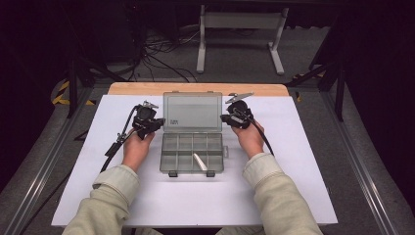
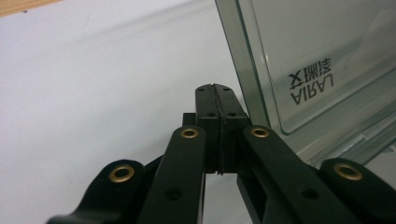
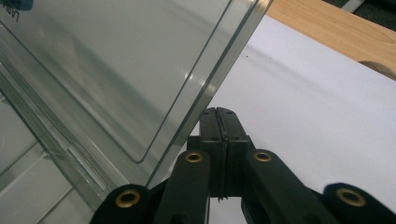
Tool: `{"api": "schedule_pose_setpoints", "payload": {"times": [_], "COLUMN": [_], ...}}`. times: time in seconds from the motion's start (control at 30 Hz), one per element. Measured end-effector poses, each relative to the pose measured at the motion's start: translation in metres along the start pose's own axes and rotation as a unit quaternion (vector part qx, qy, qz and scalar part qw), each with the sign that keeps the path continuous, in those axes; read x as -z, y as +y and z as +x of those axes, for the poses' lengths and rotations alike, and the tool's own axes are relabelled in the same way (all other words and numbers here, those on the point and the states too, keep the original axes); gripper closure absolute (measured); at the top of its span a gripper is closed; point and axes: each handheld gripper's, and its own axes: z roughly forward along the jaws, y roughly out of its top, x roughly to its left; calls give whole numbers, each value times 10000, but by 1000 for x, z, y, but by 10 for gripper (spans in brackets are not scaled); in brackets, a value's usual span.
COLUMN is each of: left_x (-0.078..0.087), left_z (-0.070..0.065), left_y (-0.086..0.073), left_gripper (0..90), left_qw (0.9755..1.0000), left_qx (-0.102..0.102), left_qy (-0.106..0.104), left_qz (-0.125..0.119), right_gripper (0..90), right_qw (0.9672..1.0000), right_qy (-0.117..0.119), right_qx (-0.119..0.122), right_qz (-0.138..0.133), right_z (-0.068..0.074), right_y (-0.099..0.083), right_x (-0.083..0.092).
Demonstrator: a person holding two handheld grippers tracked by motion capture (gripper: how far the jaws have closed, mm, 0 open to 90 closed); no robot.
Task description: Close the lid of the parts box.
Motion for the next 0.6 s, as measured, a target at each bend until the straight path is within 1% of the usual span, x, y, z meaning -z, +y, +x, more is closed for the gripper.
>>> {"api": "schedule_pose_setpoints", "payload": {"times": [0.03, 0.1, 0.23, 0.3, 0.33, 0.4, 0.43, 0.47, 0.53, 0.57, 0.6], "left_x": [0, 1, 1, 1, 1, 2, 2, 2, 4, 5, 6], "left_z": [0, 0, 1, 1, 1, 0, 1, 1, 1, 1, 1], "left_y": [0, 0, 0, 0, 0, 0, 1, 1, 1, 1, 1], "left_gripper": [898, 898, 898, 898, 898, 898, 898, 898, 898, 898, 898], "left_qw": [10000, 10000, 10000, 10000, 10000, 10000, 10000, 10000, 9999, 9999, 9999], "left_qx": [-11, -2, -11, 8, -3, 19, -40, -40, -14, 1, -30], "left_qy": [21, -30, -10, -46, -16, -44, -13, -13, -54, -69, -56], "left_qz": [-6, -7, -24, -50, -69, -79, -90, -90, -90, -130, -158], "right_gripper": [900, 900, 900, 900, 900, 900, 900, 900, 900, 900, 900], "right_qw": [10000, 10000, 10000, 10000, 9999, 9999, 9999, 9999, 9999, 9998, 9998], "right_qy": [10, -7, -3, 10, 26, 18, 28, 37, 49, 47, 65], "right_qx": [6, 4, 3, 9, -9, 10, 30, 35, 39, 32, 33], "right_qz": [-18, -37, -54, -88, -101, -99, -121, -131, -156, -173, -176], "right_z": [0, 0, 0, -1, 0, 0, 0, 0, 0, 0, 1], "right_y": [0, 0, 0, 0, 1, 1, 1, 1, 1, 1, 1], "right_x": [0, 1, 2, 2, 3, 3, 4, 5, 6, 7, 8]}}
